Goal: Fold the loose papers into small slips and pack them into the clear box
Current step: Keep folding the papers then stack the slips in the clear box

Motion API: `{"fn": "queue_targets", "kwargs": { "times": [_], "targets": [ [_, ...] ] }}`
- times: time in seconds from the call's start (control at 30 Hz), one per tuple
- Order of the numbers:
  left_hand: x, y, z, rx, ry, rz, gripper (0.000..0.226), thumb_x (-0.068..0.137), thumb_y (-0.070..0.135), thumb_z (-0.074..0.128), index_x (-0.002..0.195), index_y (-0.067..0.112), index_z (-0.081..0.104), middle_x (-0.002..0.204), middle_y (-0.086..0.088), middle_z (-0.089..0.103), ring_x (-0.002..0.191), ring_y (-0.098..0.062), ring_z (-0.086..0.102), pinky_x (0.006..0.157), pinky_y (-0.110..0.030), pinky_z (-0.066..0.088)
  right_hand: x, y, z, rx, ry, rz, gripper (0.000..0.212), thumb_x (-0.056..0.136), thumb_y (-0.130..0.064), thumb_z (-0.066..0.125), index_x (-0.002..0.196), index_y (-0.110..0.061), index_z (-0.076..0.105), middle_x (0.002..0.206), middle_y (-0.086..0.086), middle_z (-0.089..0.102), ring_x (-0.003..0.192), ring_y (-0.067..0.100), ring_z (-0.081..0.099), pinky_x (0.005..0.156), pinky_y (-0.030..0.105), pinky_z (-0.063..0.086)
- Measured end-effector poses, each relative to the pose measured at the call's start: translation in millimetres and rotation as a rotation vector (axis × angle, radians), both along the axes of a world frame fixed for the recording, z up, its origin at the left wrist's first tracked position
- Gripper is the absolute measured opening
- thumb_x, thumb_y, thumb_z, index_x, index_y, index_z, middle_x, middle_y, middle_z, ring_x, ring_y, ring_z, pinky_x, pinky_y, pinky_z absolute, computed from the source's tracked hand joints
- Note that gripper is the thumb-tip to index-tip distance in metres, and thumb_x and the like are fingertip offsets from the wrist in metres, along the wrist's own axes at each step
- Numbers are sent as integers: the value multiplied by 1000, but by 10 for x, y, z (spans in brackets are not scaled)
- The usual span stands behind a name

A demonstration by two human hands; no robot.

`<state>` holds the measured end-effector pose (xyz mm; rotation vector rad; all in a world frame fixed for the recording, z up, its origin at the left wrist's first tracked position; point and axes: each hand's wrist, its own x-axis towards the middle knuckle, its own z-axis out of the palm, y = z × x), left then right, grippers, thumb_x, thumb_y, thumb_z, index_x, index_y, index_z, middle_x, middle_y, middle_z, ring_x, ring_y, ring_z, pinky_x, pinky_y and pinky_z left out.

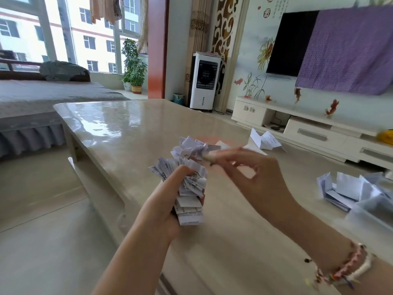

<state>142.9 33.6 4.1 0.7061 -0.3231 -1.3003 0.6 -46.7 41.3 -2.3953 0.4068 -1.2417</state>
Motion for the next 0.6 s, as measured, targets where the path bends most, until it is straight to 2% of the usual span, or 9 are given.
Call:
{"fn": "queue_targets", "kwargs": {
  "times": [0.07, 0.13, 0.2, 0.27, 0.33, 0.4, 0.47, 0.53, 0.6],
  "targets": [
    [-156, 20, 22, -55, 73, -44, 32, 85, 21, 64, 111, 4, 65, 85, -11, 62, 72, -19, 55, 72, -29, 46, -116, 58, -80, -54, 78, 27, 17, 90, -15, 66, 104, -19, 75, 107, -12, 72, 105, -1, 64, 91, 19, 49],
    [-283, 40, 20, -68, 86, -77, 42, 85, 28, 60, 118, 2, 63, 87, -14, 64, 73, -23, 59, 70, -31, 53, -249, 80, -143, -26, 81, 25, 18, 89, -18, 67, 105, -18, 75, 109, -11, 71, 107, -2, 63, 93, 18, 48],
    [-373, 46, 9, -73, 78, -111, 48, 77, 28, 64, 117, 2, 62, 92, -17, 64, 76, -26, 61, 71, -33, 56, -398, 91, -162, 44, 69, 19, 19, 89, -22, 66, 105, -20, 75, 109, -13, 71, 108, -3, 62, 93, 17, 47],
    [-432, 38, 35, -76, 42, -159, 42, 75, 27, 67, 111, 4, 67, 92, -16, 65, 76, -25, 62, 77, -36, 54, -536, 100, -166, 122, 89, 18, 20, 92, -28, 63, 107, -24, 75, 111, -17, 70, 111, -2, 60, 95, 20, 47],
    [-504, 34, 81, -81, -3, -236, 39, 81, 28, 66, 112, 4, 69, 93, -15, 64, 76, -24, 61, 82, -35, 51, -664, 109, -183, 160, 115, 8, 23, 94, -35, 57, 109, -28, 74, 114, -20, 68, 114, -1, 58, 97, 21, 46],
    [-585, 21, 101, -53, -89, -287, 43, 81, 30, 70, 114, 3, 67, 95, -17, 64, 78, -24, 62, 82, -35, 52, -785, 119, -203, 168, 133, -6, 28, 93, -39, 53, 109, -29, 73, 115, -22, 67, 116, -1, 56, 98, 20, 44],
    [-656, 14, 114, -66, -203, -295, 34, 74, 20, 79, 103, 4, 71, 92, -18, 65, 74, -23, 62, 76, -32, 54, -882, 124, -204, 163, 147, -5, 27, 91, -41, 53, 107, -32, 73, 114, -24, 67, 120, 2, 52, 99, 19, 41],
    [-716, 9, 138, -129, -346, -255, 22, 67, 11, 75, 89, 7, 74, 84, -16, 67, 66, -20, 63, 64, -28, 55, -961, 128, -173, 203, 134, 8, 28, 90, -42, 50, 101, -33, 74, 112, -24, 67, 119, 5, 47, 96, 17, 38],
    [-794, -32, 139, -180, -500, -162, 27, 63, 8, 69, 89, 8, 72, 82, -13, 70, 67, -20, 66, 61, -28, 56, -1040, 109, -131, 290, 47, 14, 32, 88, -43, 48, 93, -28, 75, 107, -17, 70, 115, 8, 48, 94, 19, 37]
  ]
}}
